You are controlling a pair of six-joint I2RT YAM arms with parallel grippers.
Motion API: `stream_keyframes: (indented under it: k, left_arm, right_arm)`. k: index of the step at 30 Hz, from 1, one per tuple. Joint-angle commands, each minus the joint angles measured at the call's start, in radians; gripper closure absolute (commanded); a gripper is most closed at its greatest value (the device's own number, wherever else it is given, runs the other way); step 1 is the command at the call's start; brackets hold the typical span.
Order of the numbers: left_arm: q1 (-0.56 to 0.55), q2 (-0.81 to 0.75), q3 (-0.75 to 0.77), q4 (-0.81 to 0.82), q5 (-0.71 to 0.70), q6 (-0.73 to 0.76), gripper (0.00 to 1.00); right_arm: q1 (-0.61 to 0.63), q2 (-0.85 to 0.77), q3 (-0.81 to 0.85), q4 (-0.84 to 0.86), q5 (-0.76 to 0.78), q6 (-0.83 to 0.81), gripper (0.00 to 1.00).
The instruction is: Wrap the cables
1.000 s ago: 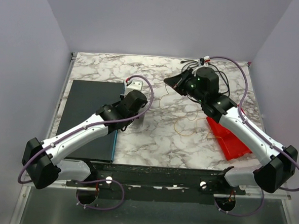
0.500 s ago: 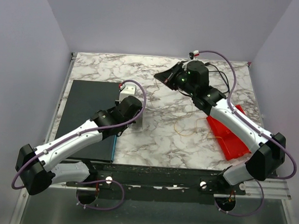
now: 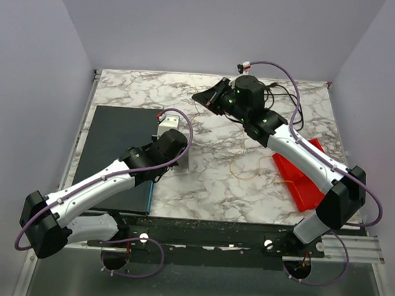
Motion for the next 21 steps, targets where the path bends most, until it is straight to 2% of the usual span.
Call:
stream_keyframes:
  k: [1,12,21]
  left_arm:
    - [-0.005,-0.024,-0.014,-0.006,0.008,-0.009,0.81]
    - [-0.005,-0.038,-0.017,0.016,0.014,-0.003,0.74]
    - [-0.005,-0.080,-0.026,0.028,0.041,-0.011,0.69]
  right_arm:
    - [0.014,-0.001,0.049,-0.027,0.015,-0.016,0.99]
    - [0.045,0.028,0.066,-0.035,0.016,0.002,0.99]
    - [0.068,0.065,0.007,0.063,0.010,0.022,0.99]
